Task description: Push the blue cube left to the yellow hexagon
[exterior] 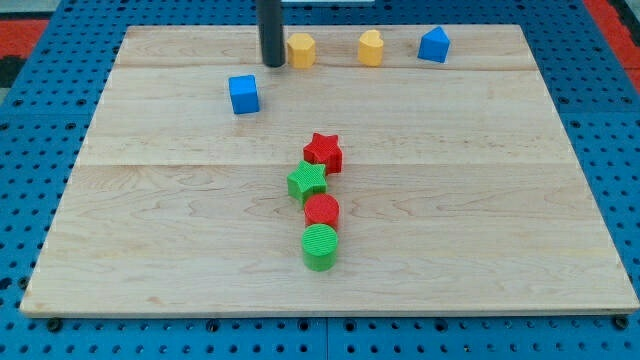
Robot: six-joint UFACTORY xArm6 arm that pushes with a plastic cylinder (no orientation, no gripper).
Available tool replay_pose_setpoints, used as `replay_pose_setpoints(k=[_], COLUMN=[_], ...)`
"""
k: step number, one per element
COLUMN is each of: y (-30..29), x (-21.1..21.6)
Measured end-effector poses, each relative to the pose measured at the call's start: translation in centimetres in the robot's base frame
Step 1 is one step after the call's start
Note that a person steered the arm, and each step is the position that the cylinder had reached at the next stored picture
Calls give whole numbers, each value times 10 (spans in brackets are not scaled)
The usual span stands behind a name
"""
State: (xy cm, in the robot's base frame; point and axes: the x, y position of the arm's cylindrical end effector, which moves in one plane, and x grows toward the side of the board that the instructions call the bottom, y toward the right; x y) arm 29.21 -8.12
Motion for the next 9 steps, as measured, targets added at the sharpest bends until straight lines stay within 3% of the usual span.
replay_pose_setpoints(k=[2,4,5,6,7,8,9], y=[4,-52,-89,-54,-66,-48,-61], x=[58,105,69,17,-4,1,38])
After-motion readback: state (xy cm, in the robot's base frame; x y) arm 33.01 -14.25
